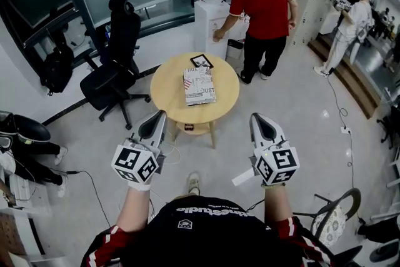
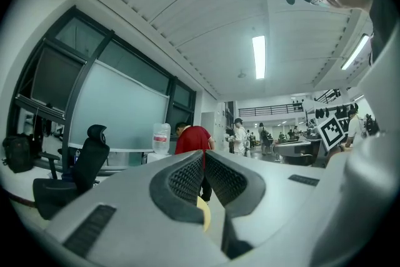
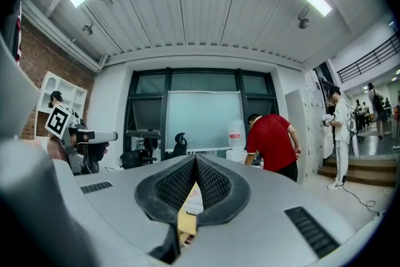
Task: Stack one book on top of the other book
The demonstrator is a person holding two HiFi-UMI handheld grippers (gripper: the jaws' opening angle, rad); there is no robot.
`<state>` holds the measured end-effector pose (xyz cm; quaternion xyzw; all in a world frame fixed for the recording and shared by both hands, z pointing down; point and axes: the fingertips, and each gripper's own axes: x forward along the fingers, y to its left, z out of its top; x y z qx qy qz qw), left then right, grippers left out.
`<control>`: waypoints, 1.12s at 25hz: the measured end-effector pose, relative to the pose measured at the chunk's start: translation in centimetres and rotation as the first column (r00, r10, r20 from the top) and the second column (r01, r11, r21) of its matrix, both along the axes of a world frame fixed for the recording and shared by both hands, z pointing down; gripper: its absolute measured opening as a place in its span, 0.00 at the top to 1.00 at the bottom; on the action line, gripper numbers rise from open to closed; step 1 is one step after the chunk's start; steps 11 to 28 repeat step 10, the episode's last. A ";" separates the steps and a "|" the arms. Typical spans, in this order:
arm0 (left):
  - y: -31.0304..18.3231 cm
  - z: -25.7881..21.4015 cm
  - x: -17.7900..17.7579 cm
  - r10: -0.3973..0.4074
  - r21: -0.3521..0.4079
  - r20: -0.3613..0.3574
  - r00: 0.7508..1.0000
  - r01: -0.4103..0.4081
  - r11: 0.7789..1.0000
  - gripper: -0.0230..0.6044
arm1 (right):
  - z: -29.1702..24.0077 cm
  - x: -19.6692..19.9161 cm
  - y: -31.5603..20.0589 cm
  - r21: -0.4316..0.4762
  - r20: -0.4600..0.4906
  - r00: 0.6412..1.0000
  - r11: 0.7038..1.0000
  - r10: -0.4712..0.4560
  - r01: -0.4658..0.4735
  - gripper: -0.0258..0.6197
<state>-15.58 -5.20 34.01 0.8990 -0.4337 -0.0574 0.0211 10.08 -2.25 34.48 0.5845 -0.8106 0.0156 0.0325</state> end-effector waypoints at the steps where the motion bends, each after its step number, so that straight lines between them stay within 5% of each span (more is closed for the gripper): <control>1: 0.1 0.0 0.0 -0.001 0.002 0.001 1.000 0.001 1.000 0.93 | 0.1 0.1 0.1 -0.001 0.001 1.000 1.000 0.001 -0.001 0.91; 28: 0.1 0.2 0.3 0.000 0.002 -0.004 1.000 0.000 1.000 0.93 | 0.6 0.3 0.1 -0.003 0.000 1.000 1.000 0.002 -0.002 0.91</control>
